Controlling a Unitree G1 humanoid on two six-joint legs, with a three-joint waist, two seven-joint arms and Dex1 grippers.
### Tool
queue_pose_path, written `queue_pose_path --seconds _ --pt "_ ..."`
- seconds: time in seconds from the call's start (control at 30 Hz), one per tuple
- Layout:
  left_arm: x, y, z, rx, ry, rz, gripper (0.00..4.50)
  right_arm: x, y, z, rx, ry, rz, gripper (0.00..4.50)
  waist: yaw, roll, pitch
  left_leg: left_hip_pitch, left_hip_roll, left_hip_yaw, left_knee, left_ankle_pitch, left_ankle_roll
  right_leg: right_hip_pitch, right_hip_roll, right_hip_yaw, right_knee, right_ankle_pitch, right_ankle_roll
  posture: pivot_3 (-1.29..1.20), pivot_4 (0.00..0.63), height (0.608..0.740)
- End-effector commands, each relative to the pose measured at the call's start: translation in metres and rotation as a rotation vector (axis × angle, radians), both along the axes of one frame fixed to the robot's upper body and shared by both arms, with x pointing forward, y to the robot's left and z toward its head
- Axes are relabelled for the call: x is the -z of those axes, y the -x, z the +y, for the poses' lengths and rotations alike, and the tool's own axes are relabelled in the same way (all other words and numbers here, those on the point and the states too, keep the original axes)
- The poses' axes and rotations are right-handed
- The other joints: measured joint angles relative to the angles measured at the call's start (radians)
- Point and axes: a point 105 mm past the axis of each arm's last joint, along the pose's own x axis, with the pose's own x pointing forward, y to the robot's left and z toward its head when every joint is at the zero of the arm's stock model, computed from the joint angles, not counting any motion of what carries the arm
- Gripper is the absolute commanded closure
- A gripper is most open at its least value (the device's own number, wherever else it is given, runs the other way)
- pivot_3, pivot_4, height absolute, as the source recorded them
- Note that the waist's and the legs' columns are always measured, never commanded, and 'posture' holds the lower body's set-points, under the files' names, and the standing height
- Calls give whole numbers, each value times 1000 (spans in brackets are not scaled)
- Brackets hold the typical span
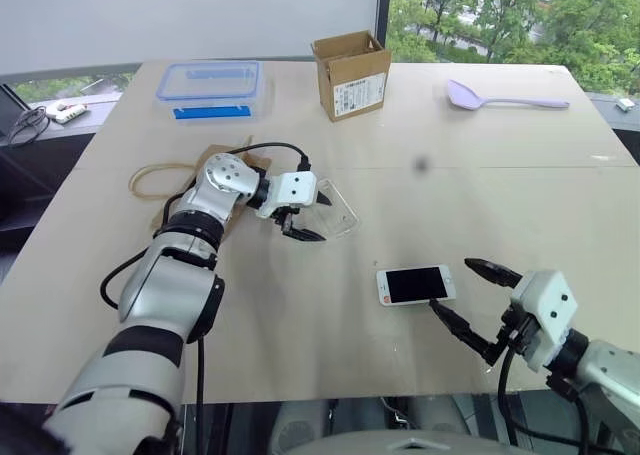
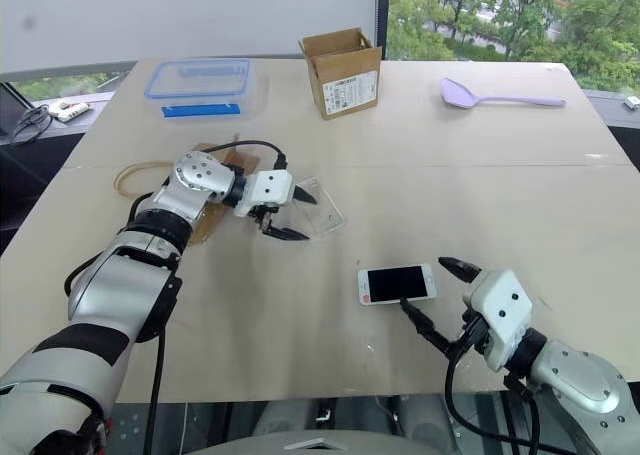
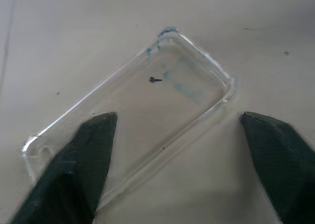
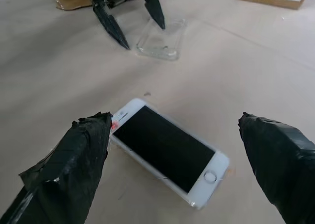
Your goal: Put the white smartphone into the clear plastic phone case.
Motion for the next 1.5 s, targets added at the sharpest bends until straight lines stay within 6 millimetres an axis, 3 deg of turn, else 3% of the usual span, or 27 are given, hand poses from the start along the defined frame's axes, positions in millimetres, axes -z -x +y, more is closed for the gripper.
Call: queue_pose_path --seconds 0.03,0.13,0.17,0.27,0.3,0.47,0.6,0.73,0.9,0.97,1.17,1.33,1.47,1.5 --pt "9 1 8 -81 -23 142 2023 -13 4 5 14 -5 -62 0 0 0 -1 1 0 0 0 0 0 1 0 0 0 0 0 0 150 740" --pt "12 1 10 -133 -20 211 3063 -15 8 9 24 -23 -62 0 0 -1 -1 2 4 0 2 0 0 2 0 0 1 -1 2 0 150 740" --pt "13 1 10 -142 -20 223 3181 -15 8 10 24 -24 -61 0 -2 -2 -2 2 4 0 2 0 0 2 0 0 1 -1 2 0 150 740" --pt "8 3 5 -142 17 275 4299 -15 9 10 34 -23 -58 0 -3 -2 -2 3 4 1 2 0 0 2 1 0 1 1 -1 0 150 740" --pt "5 3 3 -144 32 298 4446 -15 9 9 42 -24 -58 0 -3 -2 -2 2 4 1 2 0 0 2 1 0 1 1 -1 0 150 740" --pt "-2 10 -9 -100 42 352 4446 -14 5 5 64 -12 -60 0 -2 -1 -2 -2 4 0 2 0 0 -1 1 0 -1 1 -1 0 150 740" --pt "-10 23 -34 -57 89 385 4446 -21 -4 5 94 -2 -135 0 -2 -1 -2 -3 5 0 2 0 0 -1 0 0 -2 0 -1 0 150 740" --pt "-12 30 -62 -54 113 380 4446 -7 -10 3 104 70 -35 0 3 -1 -2 -3 5 0 2 0 0 -1 0 0 -2 0 -1 0 150 740" --pt "-9 26 -92 -108 159 348 4446 -8 -10 9 -45 14 64 0 -1 -1 -2 -3 5 0 2 0 1 -1 0 0 -1 0 -1 0 150 740" --pt "-4 27 -102 -117 161 336 4446 -2 -14 5 -121 83 102 0 -3 -1 -2 -3 4 0 2 0 1 -1 0 1 -1 1 -1 0 150 740" --pt "5 38 -113 -97 179 346 4446 8 -35 -1 -236 200 144 0 -3 -1 -2 -2 5 0 1 0 1 -2 1 1 -1 1 -1 0 150 740" --pt "-9 45 -110 -87 269 319 2117 15 -48 5 -325 254 149 0 -1 -1 -1 -3 5 0 1 0 1 -2 1 1 -2 0 -1 0 150 740" --pt "-28 53 -91 -97 315 277 137 19 -53 7 -392 296 158 0 -4 0 -1 -3 5 1 1 0 1 -3 0 2 -2 1 -1 0 150 740" --pt "-33 57 -84 -114 347 281 57 21 -57 7 -402 308 156 0 -6 0 -1 -3 5 1 1 0 1 -3 1 2 -1 1 -1 0 150 740"
